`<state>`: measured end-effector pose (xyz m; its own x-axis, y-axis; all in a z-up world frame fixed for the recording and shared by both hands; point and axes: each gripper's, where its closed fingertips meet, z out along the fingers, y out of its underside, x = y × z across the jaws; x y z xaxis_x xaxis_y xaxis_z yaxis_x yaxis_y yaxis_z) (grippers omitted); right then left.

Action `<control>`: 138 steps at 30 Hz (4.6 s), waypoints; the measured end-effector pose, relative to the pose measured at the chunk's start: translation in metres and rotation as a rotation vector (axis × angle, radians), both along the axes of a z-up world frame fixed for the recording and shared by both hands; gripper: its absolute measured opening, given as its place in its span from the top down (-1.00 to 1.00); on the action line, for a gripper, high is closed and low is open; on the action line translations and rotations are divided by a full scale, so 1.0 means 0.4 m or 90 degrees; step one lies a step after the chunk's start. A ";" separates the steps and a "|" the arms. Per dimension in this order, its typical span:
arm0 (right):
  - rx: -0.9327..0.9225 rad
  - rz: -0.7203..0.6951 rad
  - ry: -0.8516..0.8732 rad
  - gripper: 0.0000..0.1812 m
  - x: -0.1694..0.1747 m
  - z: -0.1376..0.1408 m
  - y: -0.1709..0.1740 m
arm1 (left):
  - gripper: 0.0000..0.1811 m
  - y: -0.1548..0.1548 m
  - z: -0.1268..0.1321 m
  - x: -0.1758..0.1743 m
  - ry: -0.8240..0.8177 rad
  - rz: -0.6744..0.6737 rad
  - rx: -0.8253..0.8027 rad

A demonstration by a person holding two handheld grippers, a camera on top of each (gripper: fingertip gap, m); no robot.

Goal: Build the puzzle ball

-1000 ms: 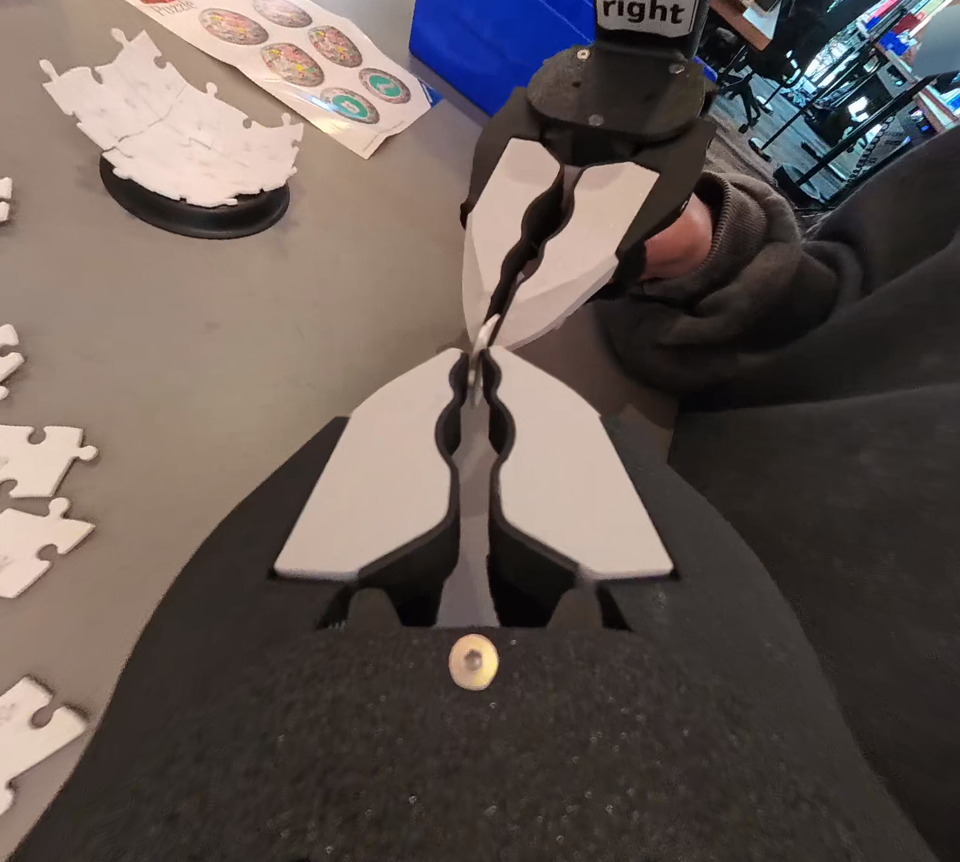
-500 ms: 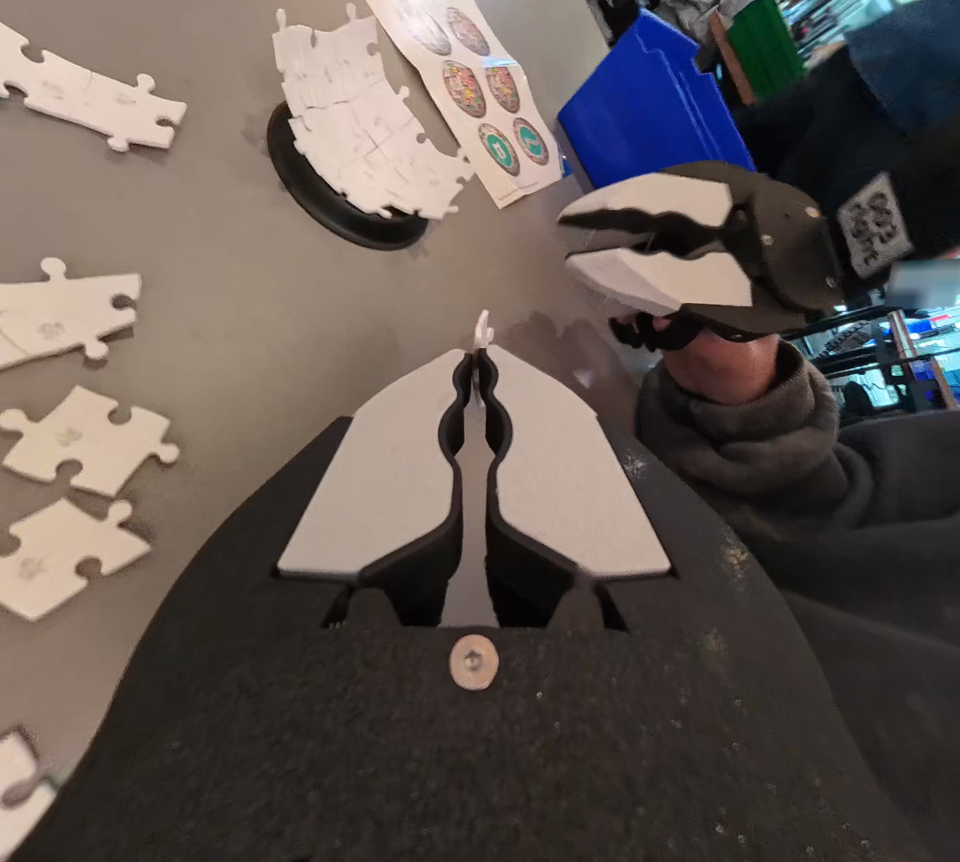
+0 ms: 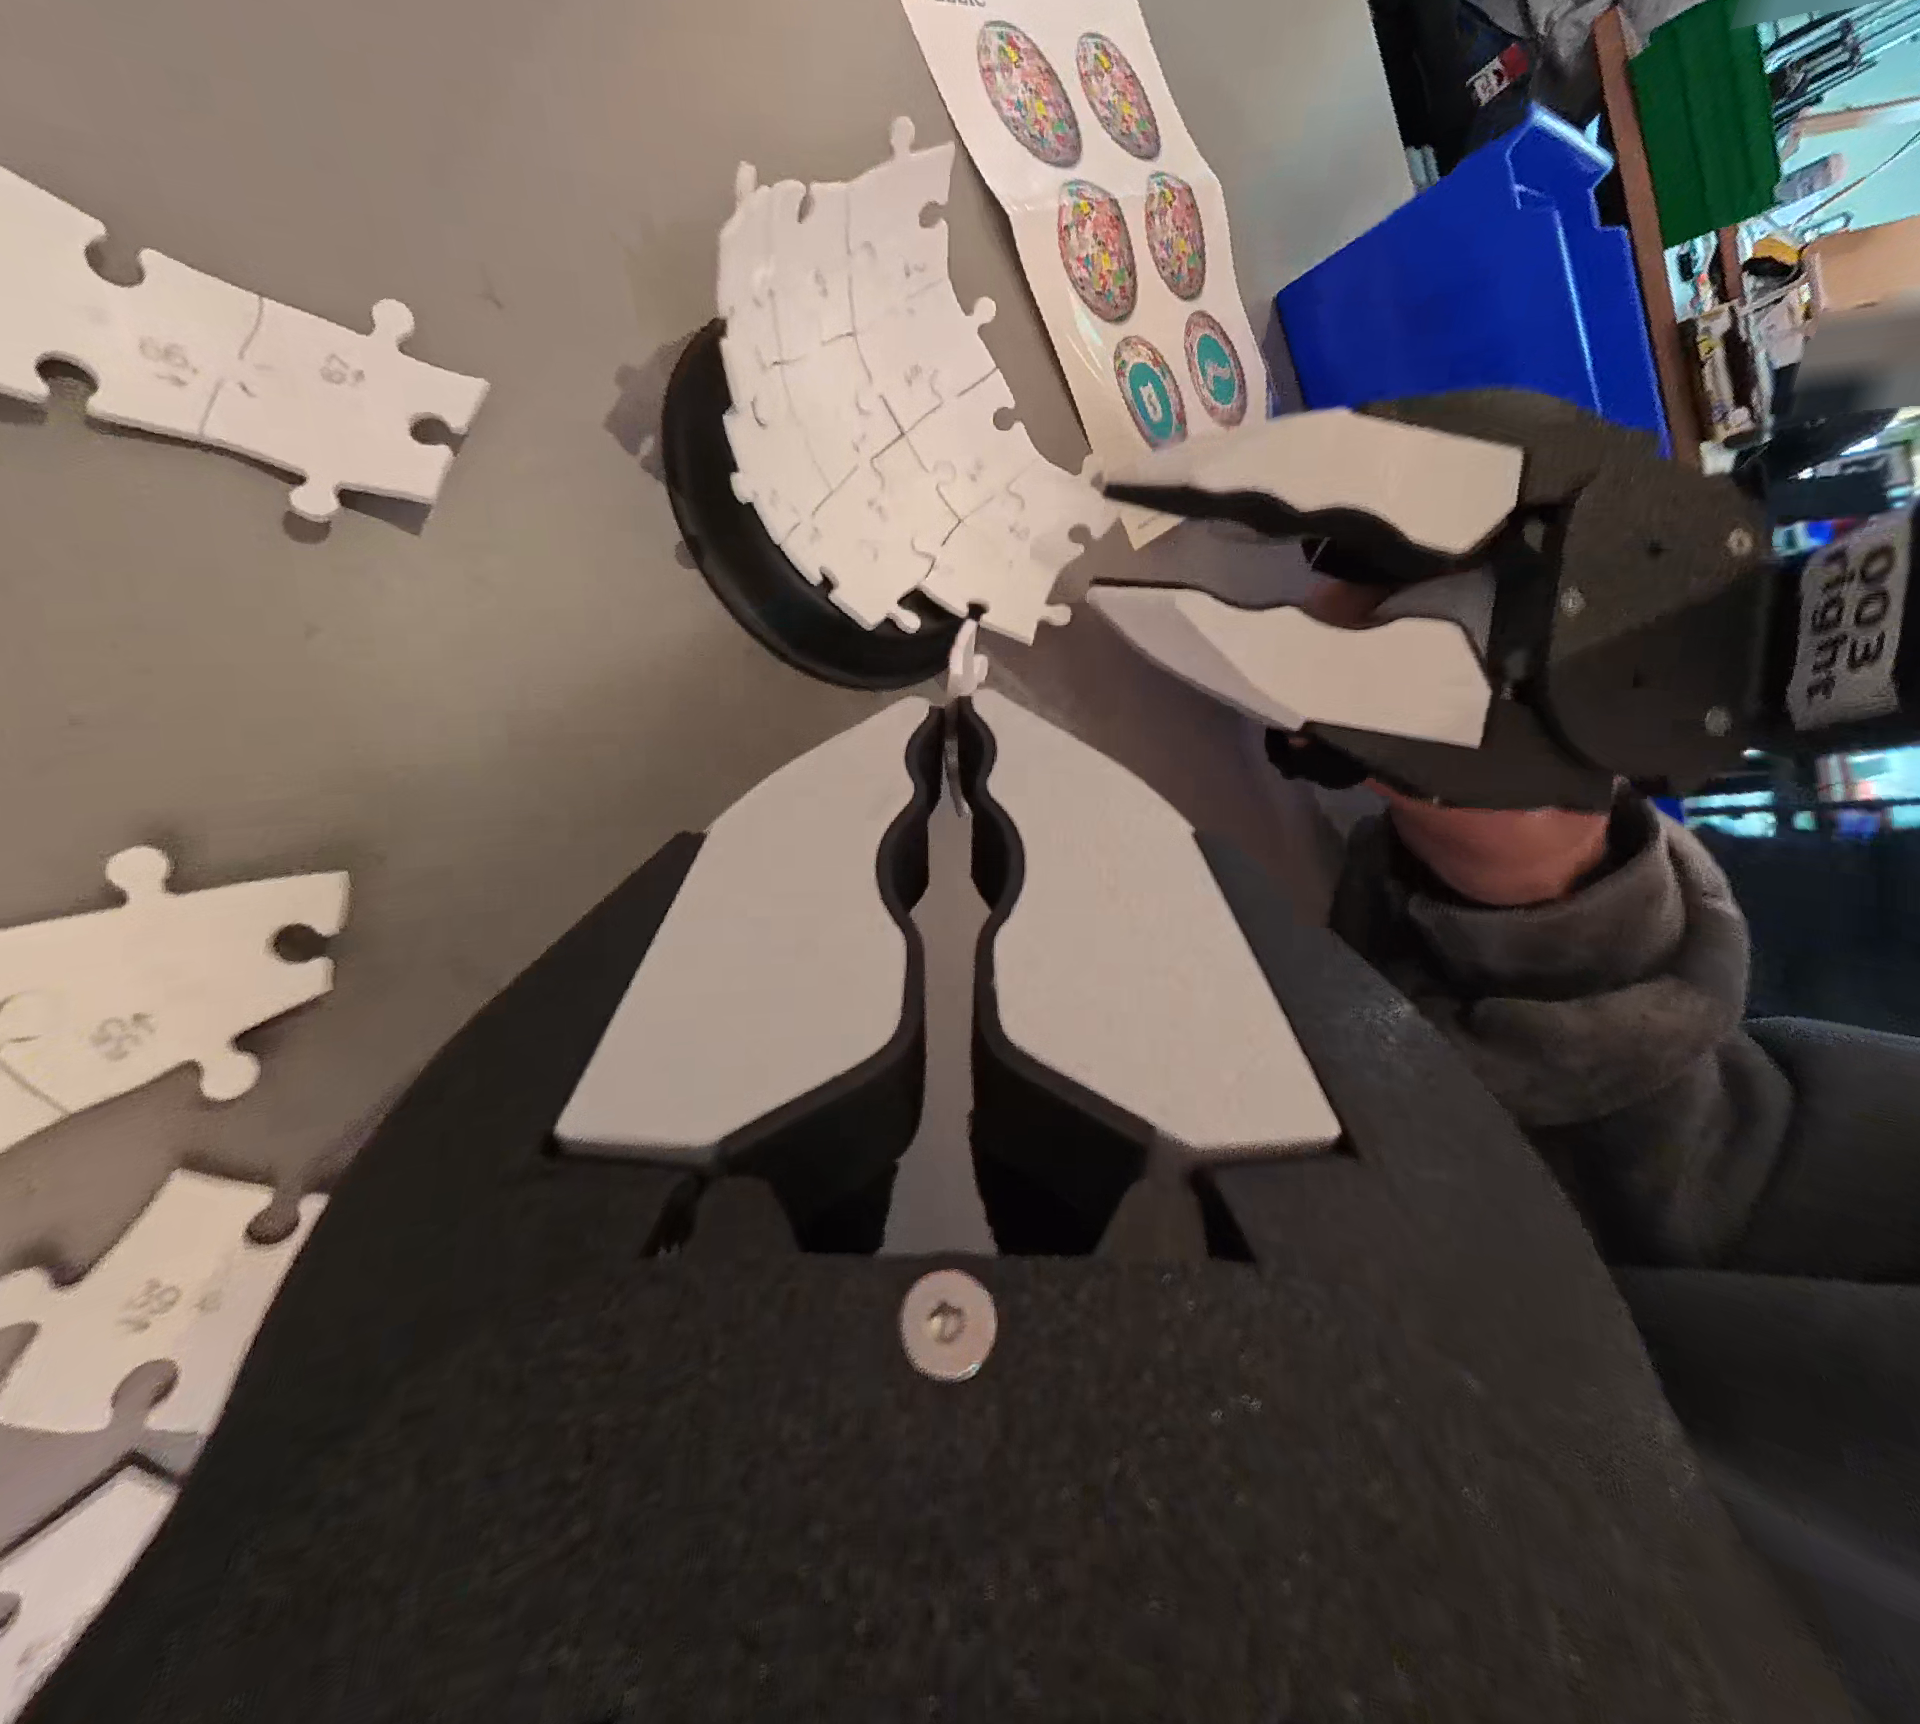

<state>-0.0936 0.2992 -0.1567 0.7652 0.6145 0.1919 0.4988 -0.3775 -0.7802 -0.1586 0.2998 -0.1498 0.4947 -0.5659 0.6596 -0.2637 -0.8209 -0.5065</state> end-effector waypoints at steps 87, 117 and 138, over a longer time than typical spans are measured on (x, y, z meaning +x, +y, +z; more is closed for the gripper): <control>-0.315 0.075 0.305 0.98 0.024 0.012 0.142 | 0.98 -0.021 0.009 -0.073 0.007 -0.034 -0.013; -0.118 -0.103 0.322 0.98 -0.028 0.004 -0.204 | 0.98 -0.288 -0.083 -0.047 0.035 -0.122 -0.187; -0.115 -0.083 0.304 0.98 -0.042 0.002 -0.214 | 0.97 -0.294 -0.093 -0.027 0.062 -0.106 -0.221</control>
